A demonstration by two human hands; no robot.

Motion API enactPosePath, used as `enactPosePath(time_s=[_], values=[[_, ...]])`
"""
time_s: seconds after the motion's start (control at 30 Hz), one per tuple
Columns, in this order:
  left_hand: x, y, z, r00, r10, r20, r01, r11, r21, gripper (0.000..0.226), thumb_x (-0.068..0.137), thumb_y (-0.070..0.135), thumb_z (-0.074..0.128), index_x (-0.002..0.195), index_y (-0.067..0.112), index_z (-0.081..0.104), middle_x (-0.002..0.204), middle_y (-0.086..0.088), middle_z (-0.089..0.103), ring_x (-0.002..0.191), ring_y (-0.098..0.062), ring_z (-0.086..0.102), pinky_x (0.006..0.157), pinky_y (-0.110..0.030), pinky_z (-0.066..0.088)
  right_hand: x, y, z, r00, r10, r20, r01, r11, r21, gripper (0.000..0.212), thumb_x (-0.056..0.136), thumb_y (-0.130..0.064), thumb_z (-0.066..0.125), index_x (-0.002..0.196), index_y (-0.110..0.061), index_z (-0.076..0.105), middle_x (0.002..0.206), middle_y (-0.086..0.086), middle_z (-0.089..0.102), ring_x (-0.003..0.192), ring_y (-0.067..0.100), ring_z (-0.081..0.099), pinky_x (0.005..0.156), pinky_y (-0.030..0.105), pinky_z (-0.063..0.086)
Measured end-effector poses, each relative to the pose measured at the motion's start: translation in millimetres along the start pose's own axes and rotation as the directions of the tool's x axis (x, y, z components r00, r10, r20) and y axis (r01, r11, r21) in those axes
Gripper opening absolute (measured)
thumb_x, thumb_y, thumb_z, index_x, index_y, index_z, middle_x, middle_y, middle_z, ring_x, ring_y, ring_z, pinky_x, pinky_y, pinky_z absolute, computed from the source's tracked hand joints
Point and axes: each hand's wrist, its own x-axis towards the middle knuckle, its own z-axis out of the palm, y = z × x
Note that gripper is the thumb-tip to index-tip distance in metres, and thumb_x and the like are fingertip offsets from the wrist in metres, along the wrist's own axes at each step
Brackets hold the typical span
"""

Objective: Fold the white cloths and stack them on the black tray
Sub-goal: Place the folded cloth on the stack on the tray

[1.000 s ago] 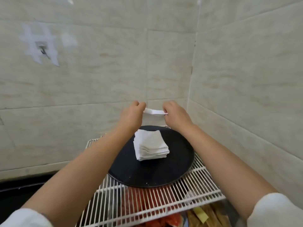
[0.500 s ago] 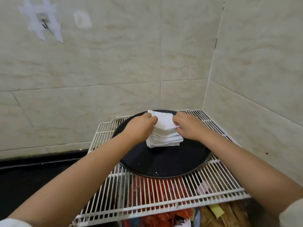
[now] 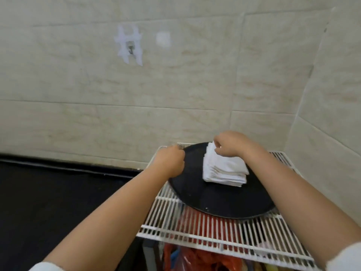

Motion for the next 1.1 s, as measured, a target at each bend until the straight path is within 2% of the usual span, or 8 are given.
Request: enactPosePath(time_s=[0.07, 0.13, 0.27, 0.4, 0.5, 0.77, 0.97, 1.1], values=[[-21, -40, -2, 0.991, -0.132, 0.012, 0.132, 0.991, -0.015, 0.032, 0.094, 0.02, 0.042, 0.121, 0.005, 0.051, 0.129, -0.015, 0.048, 0.123, -0.032, 0.045, 0.096, -0.042, 0.042, 18, -35, -10, 0.997, -0.074, -0.036, 0.075, 0.996, 0.042, 0.027, 0.091, -0.02, 0.046, 0.112, -0.008, 0.057, 0.119, 0.016, 0.06, 0.103, 0.032, 0.056, 0.082, 0.035, 0.045], [-50, -86, -7, 0.97, -0.244, -0.009, 0.243, 0.97, -0.019, 0.03, 0.094, 0.021, 0.041, 0.119, 0.006, 0.05, 0.128, -0.013, 0.048, 0.122, -0.031, 0.044, 0.094, -0.041, 0.042, 32, -83, -17, 0.984, -0.155, -0.089, 0.162, 0.984, 0.071, 0.036, 0.091, -0.023, 0.046, 0.125, -0.011, 0.051, 0.131, 0.015, 0.053, 0.118, 0.032, 0.051, 0.094, 0.037, 0.044], [-128, -191, -16, 0.88, -0.462, -0.114, 0.462, 0.886, -0.022, 0.037, 0.095, 0.033, 0.042, 0.123, 0.01, 0.045, 0.129, -0.011, 0.048, 0.123, -0.029, 0.041, 0.095, -0.039, 0.04, 52, -208, -24, 0.924, -0.336, -0.18, 0.344, 0.939, 0.014, 0.05, 0.091, -0.037, 0.047, 0.136, -0.017, 0.039, 0.139, 0.011, 0.043, 0.127, 0.031, 0.042, 0.101, 0.041, 0.039], [-229, -296, -8, 0.783, -0.6, -0.164, 0.613, 0.789, 0.041, 0.054, 0.095, 0.045, 0.038, 0.135, 0.009, 0.036, 0.145, -0.012, 0.032, 0.14, -0.029, 0.02, 0.109, -0.042, 0.027, 59, -365, -29, 0.831, -0.525, -0.182, 0.539, 0.842, 0.032, 0.065, 0.091, -0.046, 0.045, 0.146, -0.021, 0.021, 0.155, 0.009, 0.016, 0.143, 0.033, 0.014, 0.116, 0.046, 0.017], [-313, -372, 4, 0.704, -0.702, -0.102, 0.71, 0.699, 0.086, 0.063, 0.096, 0.048, 0.032, 0.146, 0.012, 0.019, 0.156, -0.011, 0.012, 0.146, -0.029, 0.003, 0.116, -0.046, 0.015, 61, -484, -30, 0.791, -0.591, -0.159, 0.607, 0.791, 0.076, 0.067, 0.092, -0.049, 0.041, 0.148, -0.028, 0.011, 0.158, 0.006, -0.001, 0.145, 0.034, -0.002, 0.117, 0.051, 0.006], [-515, -531, 40, 0.434, -0.895, 0.103, 0.885, 0.445, 0.135, 0.064, 0.097, 0.05, 0.024, 0.15, 0.019, 0.004, 0.158, -0.013, -0.003, 0.145, -0.03, -0.011, 0.117, -0.049, 0.004, 45, -750, -17, 0.672, -0.737, -0.074, 0.739, 0.661, 0.131, 0.067, 0.093, -0.055, 0.031, 0.147, -0.032, -0.002, 0.157, 0.005, -0.014, 0.144, 0.031, -0.015, 0.115, 0.052, -0.002], [-585, -625, 75, 0.338, -0.931, 0.141, 0.922, 0.357, 0.148, 0.063, 0.098, 0.05, 0.023, 0.15, 0.019, 0.003, 0.158, -0.013, -0.005, 0.145, -0.03, -0.012, 0.117, -0.05, 0.003, 65, -892, -4, 0.591, -0.806, -0.019, 0.8, 0.584, 0.138, 0.067, 0.094, -0.055, 0.029, 0.147, -0.033, -0.006, 0.156, 0.005, -0.02, 0.143, 0.03, -0.02, 0.115, 0.054, -0.005], [-603, -709, 95, 0.305, -0.942, 0.144, 0.931, 0.326, 0.165, 0.063, 0.098, 0.05, 0.022, 0.15, 0.02, 0.002, 0.158, -0.013, -0.006, 0.145, -0.029, -0.013, 0.118, -0.05, 0.002, 108, -979, -7, 0.569, -0.822, -0.03, 0.813, 0.556, 0.17, 0.067, 0.094, -0.055, 0.029, 0.147, -0.033, -0.007, 0.156, 0.005, -0.021, 0.143, 0.029, -0.021, 0.114, 0.053, -0.007]])
